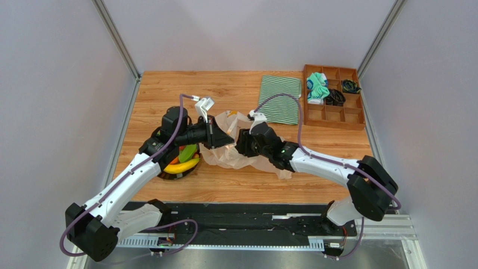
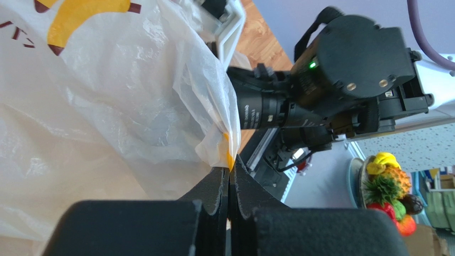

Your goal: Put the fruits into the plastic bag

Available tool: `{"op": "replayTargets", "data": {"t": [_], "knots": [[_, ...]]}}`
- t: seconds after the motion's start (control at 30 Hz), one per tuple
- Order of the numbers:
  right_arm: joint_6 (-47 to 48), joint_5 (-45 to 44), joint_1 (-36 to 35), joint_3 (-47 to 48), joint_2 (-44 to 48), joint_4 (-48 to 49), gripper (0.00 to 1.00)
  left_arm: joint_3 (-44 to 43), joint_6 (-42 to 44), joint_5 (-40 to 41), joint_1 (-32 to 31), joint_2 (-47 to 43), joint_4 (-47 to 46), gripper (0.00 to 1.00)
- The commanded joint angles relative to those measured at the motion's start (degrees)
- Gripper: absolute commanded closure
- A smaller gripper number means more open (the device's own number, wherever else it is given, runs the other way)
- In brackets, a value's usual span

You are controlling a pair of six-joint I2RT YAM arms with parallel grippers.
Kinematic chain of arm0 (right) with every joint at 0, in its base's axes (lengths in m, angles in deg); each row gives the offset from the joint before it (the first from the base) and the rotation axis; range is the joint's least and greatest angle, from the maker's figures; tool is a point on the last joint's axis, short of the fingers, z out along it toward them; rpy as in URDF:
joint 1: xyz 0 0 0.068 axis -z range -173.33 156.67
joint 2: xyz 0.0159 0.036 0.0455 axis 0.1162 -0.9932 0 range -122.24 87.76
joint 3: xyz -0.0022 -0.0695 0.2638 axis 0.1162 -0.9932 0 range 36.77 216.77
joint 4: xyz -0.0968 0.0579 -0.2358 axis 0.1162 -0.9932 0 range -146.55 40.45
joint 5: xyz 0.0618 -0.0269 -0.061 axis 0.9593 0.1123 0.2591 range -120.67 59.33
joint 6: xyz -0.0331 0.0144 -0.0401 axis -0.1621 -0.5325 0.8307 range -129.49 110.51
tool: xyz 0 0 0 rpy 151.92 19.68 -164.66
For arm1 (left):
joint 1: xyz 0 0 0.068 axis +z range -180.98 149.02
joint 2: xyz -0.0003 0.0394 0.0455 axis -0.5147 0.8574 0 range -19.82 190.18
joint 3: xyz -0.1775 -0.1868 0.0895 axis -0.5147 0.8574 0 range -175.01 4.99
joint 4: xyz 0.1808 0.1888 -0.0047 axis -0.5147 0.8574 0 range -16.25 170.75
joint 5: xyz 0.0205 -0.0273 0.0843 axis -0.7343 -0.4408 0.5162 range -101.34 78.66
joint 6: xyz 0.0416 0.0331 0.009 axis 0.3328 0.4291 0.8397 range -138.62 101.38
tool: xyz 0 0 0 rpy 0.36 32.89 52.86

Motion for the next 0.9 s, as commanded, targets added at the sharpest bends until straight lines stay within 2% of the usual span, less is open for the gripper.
{"op": "replayTargets", "data": {"t": [0.0, 0.03, 0.17, 0.27, 0.3, 0.5, 0.73, 0.87], "knots": [[1.4, -0.8, -1.4, 3.9, -1.9, -7.9, 0.44, -3.2, 4.0, 3.5, -0.2, -1.1, -0.9, 1.0], [1.3, -1.0, -1.7, 3.5, -1.7, -9.8, 0.38, -3.9, 4.8, 5.8, -0.2, -1.2, -0.4, 1.0], [0.6, -2.1, -2.3, -1.5, 1.8, -18.4, 0.27, -8.4, 8.5, 13.0, 0.2, -1.6, 2.8, 1.0], [0.1, -4.5, -2.5, -3.3, 4.6, -24.9, 0.16, -10.3, 9.4, 14.5, 2.5, -2.2, 3.0, 1.0], [0.0, -5.7, -2.5, -3.9, 5.0, -26.5, 0.09, -10.6, 9.1, 14.4, 4.3, -2.5, 3.0, 1.0], [0.5, -10.4, -2.4, -3.1, 7.3, -33.0, 0.05, -9.1, 8.2, 12.1, 7.8, -2.4, 2.5, 1.0], [5.8, -8.0, -2.5, 5.6, 13.8, -33.2, 0.06, -7.0, 8.8, 3.7, 7.7, 3.5, 4.0, 1.0], [8.5, -4.3, -2.5, 8.5, 20.6, -30.8, 0.08, -5.5, 8.6, 2.5, 7.5, 5.2, 3.0, 1.0]]}}
